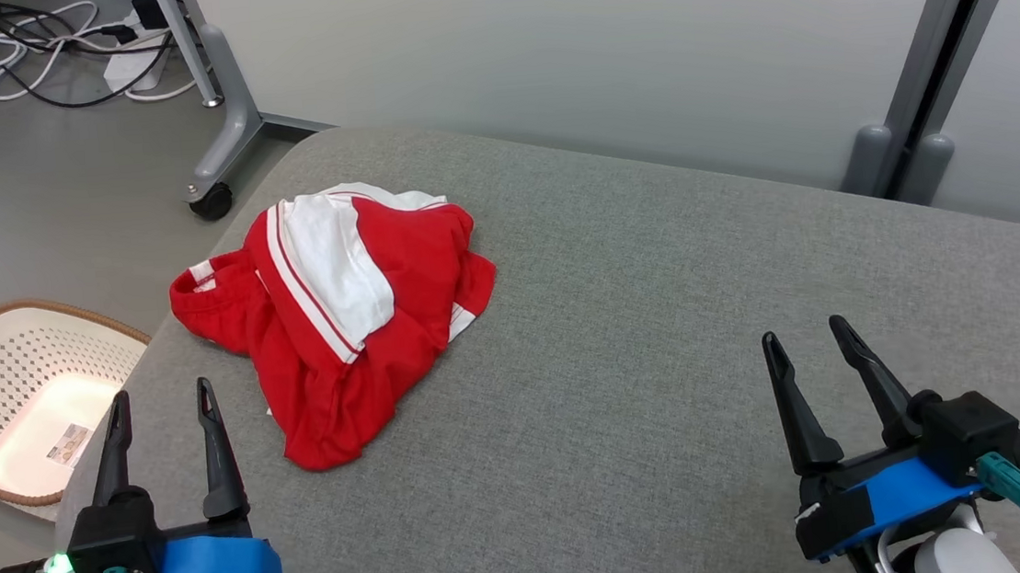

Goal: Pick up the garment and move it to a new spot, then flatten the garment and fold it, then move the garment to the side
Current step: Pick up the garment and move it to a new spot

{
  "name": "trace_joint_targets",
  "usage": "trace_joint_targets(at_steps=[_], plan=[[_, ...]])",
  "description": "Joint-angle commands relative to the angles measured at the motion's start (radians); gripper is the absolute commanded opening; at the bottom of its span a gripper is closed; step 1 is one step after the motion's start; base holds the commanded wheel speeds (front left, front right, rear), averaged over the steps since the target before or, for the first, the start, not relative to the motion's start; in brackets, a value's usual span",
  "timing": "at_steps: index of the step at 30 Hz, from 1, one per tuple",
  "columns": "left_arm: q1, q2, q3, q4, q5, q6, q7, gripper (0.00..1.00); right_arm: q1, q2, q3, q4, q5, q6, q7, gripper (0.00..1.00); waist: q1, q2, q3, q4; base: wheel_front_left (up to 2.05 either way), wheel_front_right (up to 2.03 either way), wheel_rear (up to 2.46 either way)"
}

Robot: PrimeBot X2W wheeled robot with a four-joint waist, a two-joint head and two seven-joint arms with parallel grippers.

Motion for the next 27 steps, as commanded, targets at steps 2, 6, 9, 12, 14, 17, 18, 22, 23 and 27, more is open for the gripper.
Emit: trace_joint_targets(at_steps=[2, 6, 9, 12, 14, 17, 18, 22, 23, 27], plan=[[-0.003, 0.006, 0.007, -0.003, -0.003, -0.002, -0.003, 1.0, -0.006, -0.006, 0.003, 0.005, 0.002, 0.0, -0.004, 1.0, 0.0, -0.0001, 0.008, 0.011, 0.0, 0.0, 0.0], [-0.001, 0.007, 0.015, -0.008, -0.008, -0.001, -0.003, 1.0, -0.015, -0.006, 0.013, 0.007, 0.003, 0.0, -0.004, 1.0, 0.0, -0.0001, 0.013, 0.008, 0.0, 0.0, 0.0], [-0.003, 0.003, 0.02, -0.012, -0.014, -0.003, -0.003, 1.0, -0.019, -0.006, 0.016, 0.009, 0.005, 0.0, -0.004, 1.0, 0.0, -0.0001, 0.017, -0.003, 0.0, 0.0, 0.0], [-0.014, 0.004, 0.028, -0.01, -0.019, -0.007, -0.003, 1.0, -0.023, -0.006, 0.016, 0.008, -0.002, 0.0, -0.004, 1.0, 0.0, -0.0001, 0.023, -0.018, 0.0, 0.0, 0.0], [-0.029, 0.008, 0.037, -0.009, -0.028, -0.011, -0.003, 1.0, -0.027, -0.006, 0.017, 0.006, -0.008, 0.0, -0.004, 1.0, 0.0, -0.0001, 0.032, -0.03, 0.0, 0.0, 0.0], [-0.061, 0.022, 0.056, -0.007, -0.038, -0.021, -0.003, 1.0, -0.035, -0.006, 0.017, 0.003, -0.019, 0.0, -0.004, 1.0, 0.0, -0.0001, 0.05, -0.052, 0.0, 0.0, 0.0], [-0.075, 0.028, 0.065, -0.007, -0.042, -0.025, -0.003, 1.0, -0.04, -0.006, 0.018, 0.001, -0.022, 0.0, -0.004, 1.0, 0.0, -0.0001, 0.06, -0.061, 0.0, 0.0, 0.0], [-0.153, 0.059, 0.104, 0.009, -0.06, -0.043, -0.003, 1.0, -0.056, -0.006, 0.013, -0.01, -0.05, 0.0, -0.004, 1.0, 0.0, -0.0001, 0.105, -0.099, 0.0, 0.0, 0.0], [-0.175, 0.069, 0.116, 0.014, -0.065, -0.044, -0.003, 1.0, -0.064, -0.006, 0.013, -0.018, -0.059, 0.0, -0.004, 1.0, 0.0, -0.0001, 0.121, -0.111, 0.0, 0.0, 0.0], [-0.272, 0.102, 0.155, 0.059, -0.092, -0.061, -0.003, 1.0, -0.087, -0.006, 0.0, -0.035, -0.094, 0.0, -0.004, 1.0, 0.0, -0.0001, 0.185, -0.154, 0.0, 0.0, 0.0]])
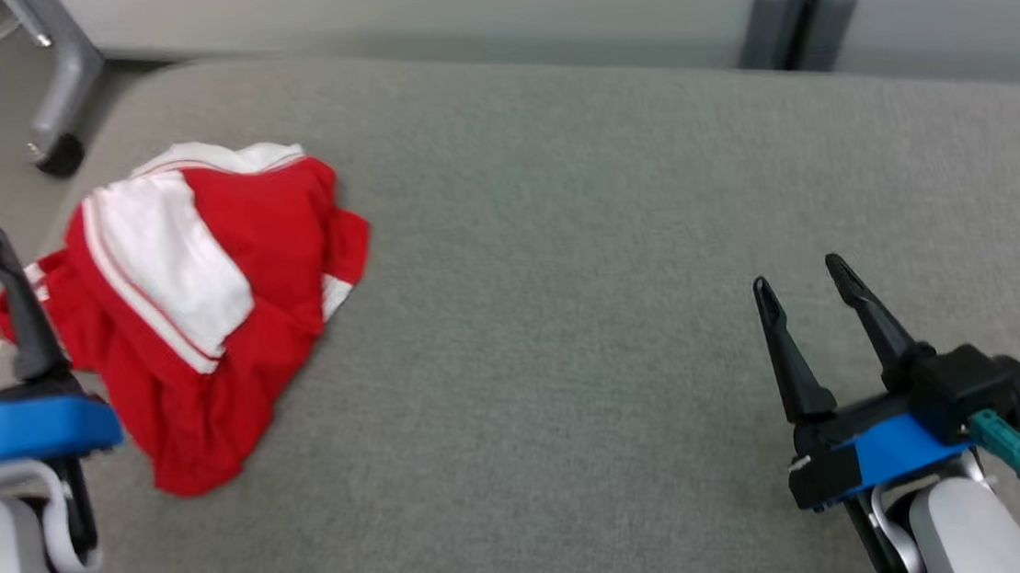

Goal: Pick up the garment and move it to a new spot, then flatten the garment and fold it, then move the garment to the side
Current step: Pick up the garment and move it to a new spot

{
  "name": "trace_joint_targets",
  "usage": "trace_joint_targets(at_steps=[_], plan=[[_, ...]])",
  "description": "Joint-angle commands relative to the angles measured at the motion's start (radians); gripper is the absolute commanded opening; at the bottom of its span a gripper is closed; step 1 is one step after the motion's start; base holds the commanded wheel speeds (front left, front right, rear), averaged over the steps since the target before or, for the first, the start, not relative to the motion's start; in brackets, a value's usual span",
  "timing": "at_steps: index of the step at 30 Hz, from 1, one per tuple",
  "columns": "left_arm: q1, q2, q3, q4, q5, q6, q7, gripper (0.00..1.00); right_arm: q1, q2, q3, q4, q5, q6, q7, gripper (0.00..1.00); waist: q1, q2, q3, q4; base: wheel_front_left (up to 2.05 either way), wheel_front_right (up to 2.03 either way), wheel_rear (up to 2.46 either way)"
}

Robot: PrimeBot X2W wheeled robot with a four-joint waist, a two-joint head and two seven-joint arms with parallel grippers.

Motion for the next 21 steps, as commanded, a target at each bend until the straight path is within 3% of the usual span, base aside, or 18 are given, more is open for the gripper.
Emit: trace_joint_targets(at_steps=[1, 11, 21], plan=[[-0.049, 0.017, 0.013, 0.024, -0.01, -0.01, -0.003, 1.0, -0.022, -0.006, -0.005, -0.009, -0.015, 0.0, -0.004, 1.0, -0.0001, 0.0, 0.027, -0.014, 0.0, 0.0, 0.0], [-0.266, 0.106, 0.054, 0.234, -0.052, -0.043, 0.005, 1.0, -0.077, -0.011, -0.022, -0.072, -0.072, 0.0, -0.004, 1.0, -0.0001, 0.0, 0.167, -0.084, 0.0, 0.0, 0.0], [-0.42, 0.132, 0.013, 0.583, -0.105, -0.094, 0.154, 1.0, -0.105, -0.027, -0.031, -0.131, -0.085, 0.0, 0.001, 1.0, -0.0001, 0.0, 0.251, -0.097, 0.0, 0.0, 0.0]])
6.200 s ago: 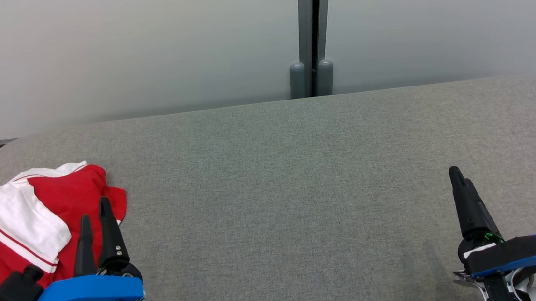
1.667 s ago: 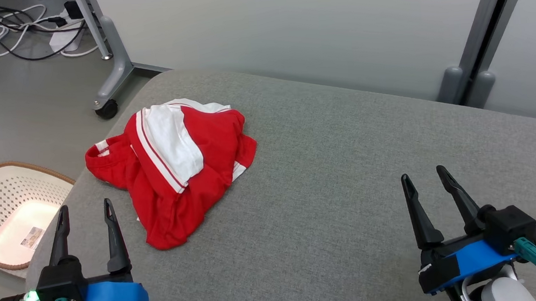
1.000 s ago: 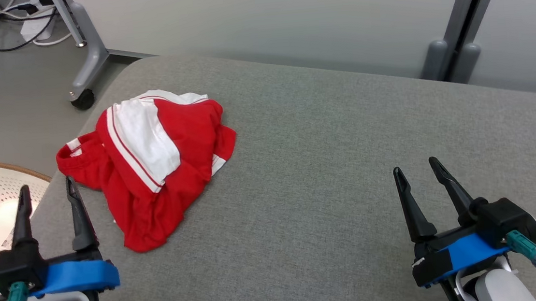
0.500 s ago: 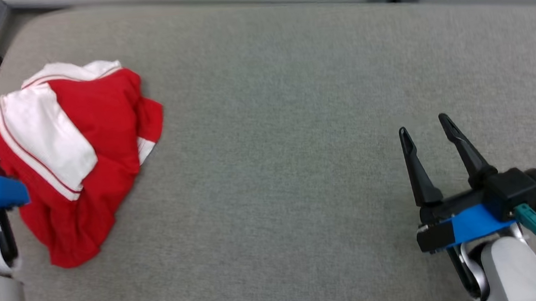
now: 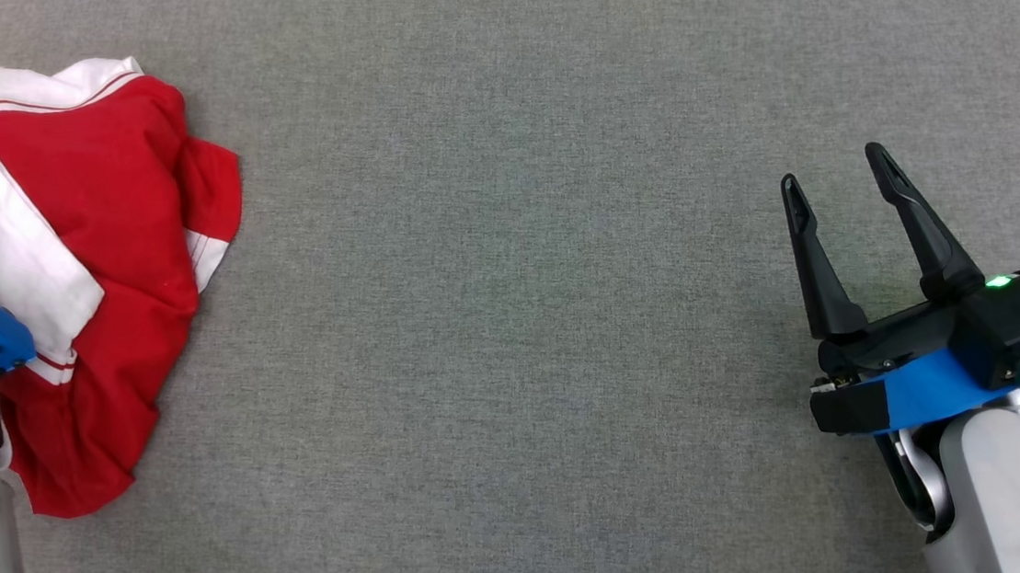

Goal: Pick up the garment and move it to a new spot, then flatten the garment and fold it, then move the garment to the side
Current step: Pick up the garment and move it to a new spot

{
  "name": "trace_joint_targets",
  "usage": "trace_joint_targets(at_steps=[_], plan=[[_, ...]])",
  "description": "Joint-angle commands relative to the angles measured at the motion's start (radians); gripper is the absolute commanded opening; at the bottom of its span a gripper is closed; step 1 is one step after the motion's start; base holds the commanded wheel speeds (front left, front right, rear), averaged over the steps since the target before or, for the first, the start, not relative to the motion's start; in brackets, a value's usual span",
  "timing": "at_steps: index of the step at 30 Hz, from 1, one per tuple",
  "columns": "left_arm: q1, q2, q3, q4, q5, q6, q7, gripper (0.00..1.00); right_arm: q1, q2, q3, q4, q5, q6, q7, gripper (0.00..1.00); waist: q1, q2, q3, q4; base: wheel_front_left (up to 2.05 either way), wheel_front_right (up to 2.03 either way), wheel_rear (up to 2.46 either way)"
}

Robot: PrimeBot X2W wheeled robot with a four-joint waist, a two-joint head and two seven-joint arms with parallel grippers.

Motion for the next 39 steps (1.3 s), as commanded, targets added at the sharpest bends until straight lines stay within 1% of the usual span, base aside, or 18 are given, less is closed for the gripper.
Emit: trace_joint_targets(at_steps=[1, 7, 9, 10, 11, 12, 14, 18, 23, 27, 30, 33, 39], plan=[[-0.019, -0.001, 0.001, 0.017, -0.012, -0.003, 0.007, 1.0, -0.009, -0.006, -0.003, -0.005, -0.005, 0.0, -0.001, 1.0, -0.0002, -0.0001, 0.001, 0.002, 0.0, 0.0, 0.0], [-0.039, -0.023, -0.039, 0.145, -0.055, -0.022, 0.094, 1.0, -0.013, -0.004, -0.001, 0.006, -0.006, 0.0, -0.001, 1.0, -0.0002, -0.0001, -0.016, 0.012, 0.0, 0.0, 0.0], [-0.044, -0.029, -0.057, 0.169, -0.069, -0.026, 0.113, 1.0, -0.016, -0.003, 0.004, 0.01, -0.004, 0.0, -0.001, 1.0, -0.0002, -0.0001, -0.024, 0.012, 0.0, 0.0, 0.0], [-0.046, -0.029, -0.063, 0.178, -0.078, -0.026, 0.115, 0.52, -0.018, -0.002, 0.007, 0.013, -0.003, 0.0, -0.001, 1.0, -0.0002, -0.0001, -0.029, 0.011, 0.0, 0.0, 0.0], [-0.046, -0.032, -0.072, 0.183, -0.086, -0.026, 0.119, 0.18, -0.017, 0.0, 0.009, 0.013, -0.002, 0.0, -0.002, 1.0, -0.0002, -0.0001, -0.034, 0.01, 0.0, 0.0, 0.0], [-0.044, -0.03, -0.084, 0.187, -0.093, -0.024, 0.12, 0.0, -0.016, 0.0, 0.01, 0.015, 0.0, 0.0, -0.002, 1.0, -0.0002, -0.0001, -0.04, 0.009, 0.0, 0.0, 0.0], [-0.04, -0.023, -0.106, 0.185, -0.108, -0.024, 0.107, 0.0, -0.011, 0.002, 0.012, 0.022, 0.004, 0.0, -0.002, 1.0, -0.0002, -0.0001, -0.055, 0.005, 0.0, 0.0, 0.0], [-0.047, 0.013, -0.137, 0.167, -0.117, -0.024, 0.04, 0.0, -0.001, 0.005, 0.011, 0.038, 0.016, 0.0, -0.004, 1.0, -0.0002, -0.0001, -0.096, -0.005, 0.0, 0.0, 0.0], [-0.075, 0.05, -0.18, 0.131, -0.088, -0.024, -0.057, 0.0, 0.018, 0.012, 0.017, 0.058, 0.033, 0.0, -0.005, 1.0, -0.0002, -0.0001, -0.157, -0.022, 0.0, 0.0, 0.0], [-0.107, 0.072, -0.208, 0.08, -0.055, -0.02, -0.108, 0.0, 0.03, 0.017, 0.02, 0.064, 0.05, 0.0, -0.005, 1.0, -0.0002, -0.0001, -0.207, -0.045, 0.0, 0.0, 0.0], [-0.131, 0.083, -0.228, 0.022, -0.031, -0.016, -0.129, 0.0, 0.045, 0.018, 0.018, 0.063, 0.064, 0.0, -0.005, 1.0, -0.0002, -0.0001, -0.236, -0.067, 0.0, 0.0, 0.0], [-0.146, 0.082, -0.254, -0.061, -0.007, -0.01, -0.136, 0.0, 0.054, 0.019, 0.02, 0.064, 0.091, 0.0, -0.005, 1.0, -0.0002, -0.0001, -0.262, -0.094, 0.0, 0.0, 0.0], [-0.17, 0.076, -0.304, -0.263, 0.018, -0.011, -0.097, 0.0, 0.07, 0.019, 0.029, 0.062, 0.135, 0.0, -0.005, 1.0, -0.0002, -0.0001, -0.299, -0.172, 0.0, 0.0, 0.0]])
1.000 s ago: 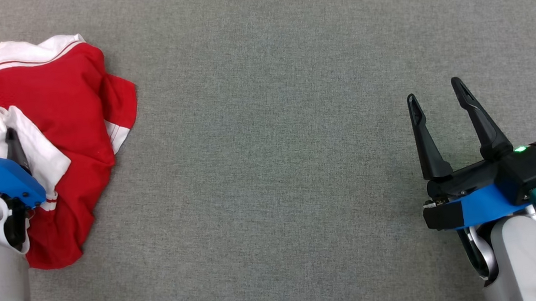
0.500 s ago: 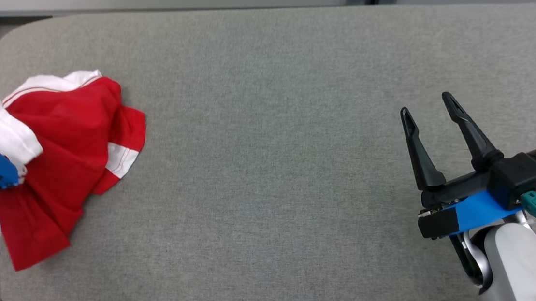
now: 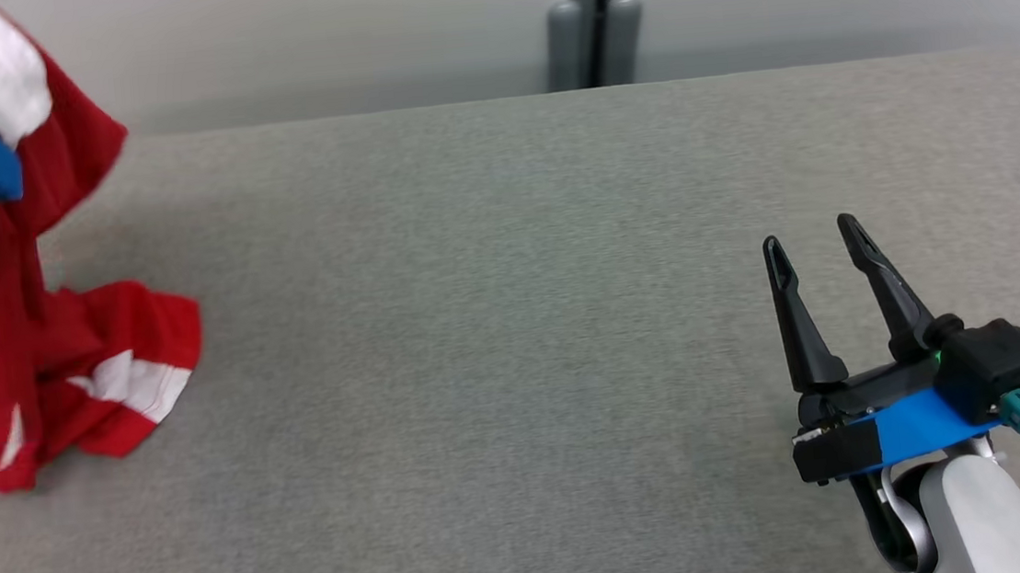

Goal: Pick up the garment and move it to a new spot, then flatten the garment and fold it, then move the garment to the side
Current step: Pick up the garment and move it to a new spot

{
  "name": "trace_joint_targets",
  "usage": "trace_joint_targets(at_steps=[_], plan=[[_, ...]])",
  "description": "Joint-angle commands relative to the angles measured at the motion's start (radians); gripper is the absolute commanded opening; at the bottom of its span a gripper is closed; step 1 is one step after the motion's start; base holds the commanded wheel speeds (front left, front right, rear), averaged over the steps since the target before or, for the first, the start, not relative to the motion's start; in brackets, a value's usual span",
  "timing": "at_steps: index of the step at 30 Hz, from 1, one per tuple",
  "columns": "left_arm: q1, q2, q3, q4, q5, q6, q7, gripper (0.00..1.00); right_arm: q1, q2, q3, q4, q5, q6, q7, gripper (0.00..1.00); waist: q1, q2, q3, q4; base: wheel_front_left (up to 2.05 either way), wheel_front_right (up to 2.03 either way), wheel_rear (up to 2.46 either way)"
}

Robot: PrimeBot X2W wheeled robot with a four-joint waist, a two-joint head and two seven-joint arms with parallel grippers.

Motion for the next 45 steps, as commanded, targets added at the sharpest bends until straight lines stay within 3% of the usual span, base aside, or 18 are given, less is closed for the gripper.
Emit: trace_joint_targets(at_steps=[1, 11, 18, 22, 32, 45], plan=[[-0.019, -0.006, -0.015, -0.04, 0.009, 0.0, 0.013, 0.0, 0.007, 0.0, 0.0, -0.001, 0.008, 0.0, -0.004, 1.0, 0.0001, 0.0, -0.028, -0.041, 0.0, 0.0, 0.0], [-0.098, -0.083, -0.111, -0.336, -0.023, -0.007, 0.138, 0.0, 0.015, 0.0, 0.015, 0.005, 0.064, 0.0, -0.004, 1.0, 0.0001, 0.0, -0.043, -0.229, 0.0, 0.0, 0.0], [-0.166, -0.166, -0.193, -0.371, -0.046, -0.011, 0.165, 0.0, 0.01, 0.0, 0.025, 0.01, 0.084, 0.0, -0.004, 1.0, 0.0001, 0.0, -0.024, -0.345, 0.0, 0.0, 0.0], [-0.165, -0.204, -0.247, -0.348, -0.057, -0.011, 0.157, 0.0, 0.0, 0.0, 0.019, 0.008, 0.088, 0.0, -0.004, 1.0, 0.0001, 0.0, 0.0, -0.367, 0.0, 0.0, 0.0], [0.049, -0.221, -0.303, -0.191, -0.108, -0.002, 0.073, 0.0, -0.018, 0.0, -0.011, 0.0, 0.074, 0.0, -0.004, 1.0, 0.0001, 0.0, 0.036, -0.284, 0.0, 0.0, 0.0], [0.397, -0.165, -0.218, -0.035, -0.198, 0.06, -0.043, 0.0, -0.002, 0.0, -0.032, 0.003, 0.049, 0.0, -0.004, 1.0, 0.0001, 0.0, 0.032, -0.156, 0.0, 0.0, 0.0]])
